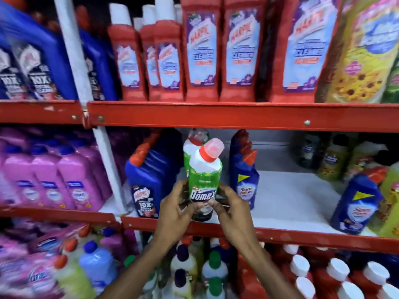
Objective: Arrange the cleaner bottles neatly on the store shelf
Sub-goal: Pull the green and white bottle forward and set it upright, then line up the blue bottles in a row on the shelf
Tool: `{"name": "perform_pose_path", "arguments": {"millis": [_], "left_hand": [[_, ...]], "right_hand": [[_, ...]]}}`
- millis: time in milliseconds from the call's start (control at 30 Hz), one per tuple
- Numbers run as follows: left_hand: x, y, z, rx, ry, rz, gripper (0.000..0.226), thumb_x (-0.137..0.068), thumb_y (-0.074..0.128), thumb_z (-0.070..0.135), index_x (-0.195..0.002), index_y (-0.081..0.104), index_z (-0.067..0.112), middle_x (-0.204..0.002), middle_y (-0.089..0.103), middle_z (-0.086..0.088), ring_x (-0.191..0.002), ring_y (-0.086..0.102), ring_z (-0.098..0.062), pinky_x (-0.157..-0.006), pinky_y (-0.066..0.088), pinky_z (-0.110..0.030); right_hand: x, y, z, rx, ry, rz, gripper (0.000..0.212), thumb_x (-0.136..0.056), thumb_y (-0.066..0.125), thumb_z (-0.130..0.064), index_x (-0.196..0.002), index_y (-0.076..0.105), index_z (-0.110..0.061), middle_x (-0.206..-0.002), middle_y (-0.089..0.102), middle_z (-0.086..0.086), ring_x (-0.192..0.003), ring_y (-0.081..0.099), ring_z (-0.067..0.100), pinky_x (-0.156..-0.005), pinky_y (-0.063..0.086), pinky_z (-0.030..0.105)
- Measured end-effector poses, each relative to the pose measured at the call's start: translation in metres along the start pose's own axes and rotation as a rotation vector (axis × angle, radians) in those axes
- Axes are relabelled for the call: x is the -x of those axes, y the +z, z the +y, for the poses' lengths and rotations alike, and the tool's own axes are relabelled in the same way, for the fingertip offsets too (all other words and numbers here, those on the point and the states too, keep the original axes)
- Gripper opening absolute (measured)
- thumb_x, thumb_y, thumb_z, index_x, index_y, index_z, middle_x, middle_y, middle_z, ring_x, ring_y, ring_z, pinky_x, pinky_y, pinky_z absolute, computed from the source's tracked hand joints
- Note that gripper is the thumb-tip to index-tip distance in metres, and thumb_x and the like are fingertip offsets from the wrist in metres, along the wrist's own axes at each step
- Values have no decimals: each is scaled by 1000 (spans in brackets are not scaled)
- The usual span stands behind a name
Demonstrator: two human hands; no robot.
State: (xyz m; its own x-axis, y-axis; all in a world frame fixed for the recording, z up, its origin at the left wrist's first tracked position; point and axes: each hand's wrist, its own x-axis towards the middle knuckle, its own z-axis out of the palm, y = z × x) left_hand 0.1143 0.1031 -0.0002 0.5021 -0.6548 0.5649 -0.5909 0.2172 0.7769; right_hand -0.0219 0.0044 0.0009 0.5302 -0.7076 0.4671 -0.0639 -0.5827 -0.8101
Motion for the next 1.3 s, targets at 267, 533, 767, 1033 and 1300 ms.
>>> {"name": "perform_pose_path", "arguments": {"millis": [267, 533, 767, 1033, 1300], "left_hand": [[-4, -9, -29, -109, -33, -16, 57, -86, 78, 15, -134, 52, 28, -113, 76, 20, -104, 72, 6, -92, 59, -20], [-8, -5, -31, -191, -63, -85, 61, -87, 76, 38, -141, 48, 36, -126, 72, 10, -112, 70, -3, -100, 60, -39], [4, -10, -21, -424, 303, 232, 64, -93, 67, 26, -152, 42, 21, -158, 44, -1, -146, 45, -14, -121, 40, -33], [1, 51, 16, -767, 678, 47, 76, -93, 59, 39, -159, 29, 17, -170, 23, -13, -160, 15, -36, -128, 13, -64], [-2, 153, 50, -848, 720, -188, 83, -93, 57, 44, -161, 20, 14, -171, 16, -19, -159, 9, -44, -122, 15, -75]], "right_hand": [[-13, 24, 1, 67, 60, -52, 32, -92, 67, -11, -123, 65, -14, -113, 77, -2, -98, 68, -6, -89, 54, 17], [-16, 23, 7, 50, 113, -58, 37, -94, 66, -22, -130, 63, -15, -121, 75, -2, -108, 70, 9, -89, 54, 17], [-5, 3, 1, 151, -23, 57, 41, -97, 58, -22, -137, 56, -28, -135, 64, -6, -121, 61, 12, -91, 54, 18], [17, -77, 18, 871, -276, 267, 68, -88, 56, -20, -154, 37, -16, -165, 33, 12, -154, 27, 35, -121, 31, 54], [46, -169, 63, 1098, -85, 311, 76, -87, 59, -20, -157, 29, -15, -169, 20, 14, -157, 13, 37, -119, 25, 67]]}}
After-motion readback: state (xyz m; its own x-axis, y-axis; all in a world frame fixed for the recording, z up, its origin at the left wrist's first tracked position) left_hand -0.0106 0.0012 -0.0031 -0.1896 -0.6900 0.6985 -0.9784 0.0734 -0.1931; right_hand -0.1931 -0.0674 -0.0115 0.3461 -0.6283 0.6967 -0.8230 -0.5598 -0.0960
